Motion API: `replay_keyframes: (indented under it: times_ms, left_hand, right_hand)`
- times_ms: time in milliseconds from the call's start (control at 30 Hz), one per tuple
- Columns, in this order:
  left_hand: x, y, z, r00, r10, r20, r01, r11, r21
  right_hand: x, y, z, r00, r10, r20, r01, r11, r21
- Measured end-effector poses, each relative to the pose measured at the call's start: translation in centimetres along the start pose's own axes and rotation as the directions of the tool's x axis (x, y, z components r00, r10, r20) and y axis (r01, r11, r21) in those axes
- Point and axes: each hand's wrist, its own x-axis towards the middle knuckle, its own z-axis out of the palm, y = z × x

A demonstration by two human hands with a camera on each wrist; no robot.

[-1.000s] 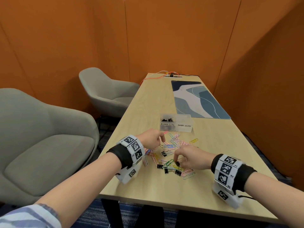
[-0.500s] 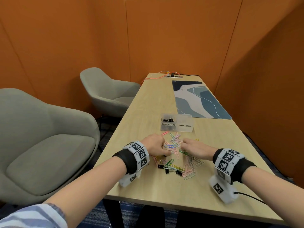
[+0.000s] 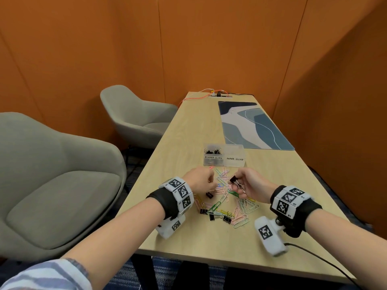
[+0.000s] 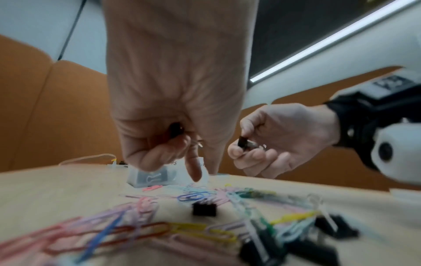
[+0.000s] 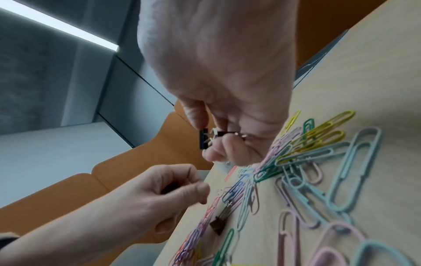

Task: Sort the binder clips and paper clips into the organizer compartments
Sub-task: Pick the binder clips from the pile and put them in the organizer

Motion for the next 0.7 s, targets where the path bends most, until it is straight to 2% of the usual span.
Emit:
replay_keyframes:
  times_ms: [133, 233, 333, 433, 600, 633, 700]
  left_hand:
    - [-0.3, -0.4, 0.5, 0.998, -0.048, 0.043, 0.044, 0.996, 0.082]
    - [-0.2, -0.2, 0.9, 0.996, -0.045, 0.075, 0.038, 0.995, 0.092]
    - [0.0, -0.2, 0.9, 0.995, -0.036, 0.095, 0.028, 0.996, 0.083]
    - [0.0, -0.4, 0.3, 0.995, -0.029, 0.098, 0.023, 0.998, 0.062]
    - [-0.2, -0.3, -1.3, 0.993, -0.015, 0.12, 0.01, 0.999, 0.041]
    - [-0.1, -0.2, -1.6, 0.992, -0.022, 0.123, 0.018, 0.999, 0.036]
    - [0.1, -0.1, -2.5, 0.99, -0.036, 0.139, 0.031, 0.999, 0.038]
  right_hand:
    - [-0.1, 0.0, 0.3, 0.997, 0.048, 0.061, -0.044, 0.997, -0.06]
    - [-0.8, 0.0, 1.0, 0.996, -0.012, 0.089, 0.041, 0.944, -0.327]
    - [-2.1, 0.1, 1.5, 0.979, -0.09, 0.184, 0.185, 0.772, -0.608]
    - [-3.4, 0.2, 1.6, 0.965, -0.102, 0.24, 0.258, 0.525, -0.811]
    - [-4.5, 1.0, 2.2, 0.946, -0.104, 0.306, 0.318, 0.123, -0.94]
    - [-4.5, 1.2, 2.4, 0.943, -0.096, 0.319, 0.326, 0.077, -0.942]
    - [-4.2, 1.1, 2.8, 0.939, -0.081, 0.333, 0.339, 0.064, -0.939]
